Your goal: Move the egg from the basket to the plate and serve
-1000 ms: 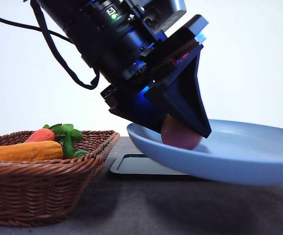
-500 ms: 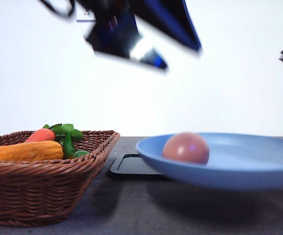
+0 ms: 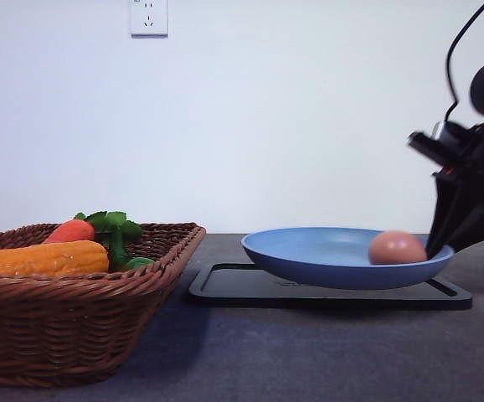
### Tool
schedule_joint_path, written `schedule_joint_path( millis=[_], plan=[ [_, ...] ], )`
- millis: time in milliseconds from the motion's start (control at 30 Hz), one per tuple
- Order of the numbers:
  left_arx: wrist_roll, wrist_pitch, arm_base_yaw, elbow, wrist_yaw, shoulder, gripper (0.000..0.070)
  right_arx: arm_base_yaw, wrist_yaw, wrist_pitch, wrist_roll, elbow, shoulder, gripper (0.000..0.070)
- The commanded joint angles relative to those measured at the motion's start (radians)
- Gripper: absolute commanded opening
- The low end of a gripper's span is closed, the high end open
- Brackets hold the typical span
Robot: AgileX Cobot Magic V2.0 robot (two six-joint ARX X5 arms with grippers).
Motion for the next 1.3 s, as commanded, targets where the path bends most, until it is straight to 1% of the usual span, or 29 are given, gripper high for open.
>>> schedule_joint_path(
  millis=[0, 167, 300, 333, 367, 400, 500, 567, 800, 1000, 1100, 1167, 1267],
  plan=[
    [0.005, -0.016, -0.007, 0.021, -0.032, -0.023, 0.0393, 0.002, -0.011, 0.005, -0.004, 0.052, 0.055, 0.0],
    [0.005, -0.072, -0.007, 0.021, -0.102, -0.094, 0.0393, 0.002, -0.011, 0.005, -0.004, 0.12, 0.145, 0.0],
    [-0.002, -0.092, -0.007, 0.021, -0.129, -0.113, 0.0393, 0.002, -0.008, 0.005, -0.005, 0.125, 0.162, 0.0],
    [-0.003, -0.092, -0.007, 0.021, -0.131, -0.114, 0.0393, 0.002, -0.007, 0.005, -0.007, 0.125, 0.162, 0.0009],
    [-0.003, -0.093, -0.007, 0.021, -0.132, -0.114, 0.0393, 0.002, -0.007, 0.006, -0.008, 0.125, 0.162, 0.0027],
    [-0.003, -0.092, -0.007, 0.021, -0.132, -0.113, 0.0393, 0.002, -0.007, 0.007, -0.008, 0.125, 0.161, 0.0063],
    [-0.002, -0.091, -0.007, 0.021, -0.132, -0.107, 0.0393, 0.002, -0.007, 0.008, -0.008, 0.125, 0.161, 0.0194],
    [-0.003, -0.091, -0.007, 0.021, -0.132, -0.1, 0.0393, -0.001, -0.008, 0.008, -0.009, 0.125, 0.161, 0.0236],
    [-0.002, -0.088, -0.007, 0.021, -0.132, -0.074, 0.0393, -0.027, -0.015, 0.005, -0.028, 0.131, 0.138, 0.0236],
    [0.003, -0.076, -0.007, 0.021, -0.147, -0.029, 0.0392, -0.06, -0.024, 0.004, -0.046, 0.132, 0.059, 0.0232],
    [0.011, -0.066, -0.007, 0.021, -0.196, 0.004, 0.0387, -0.077, -0.061, -0.004, -0.046, 0.132, 0.0, 0.0188],
    [0.016, -0.056, -0.007, 0.021, -0.237, 0.029, 0.0364, -0.085, -0.08, -0.021, -0.046, 0.132, -0.043, 0.0146],
    [0.036, -0.053, 0.001, 0.021, -0.297, 0.077, 0.0244, -0.087, -0.09, -0.068, -0.066, 0.132, -0.121, 0.005]
  ],
)
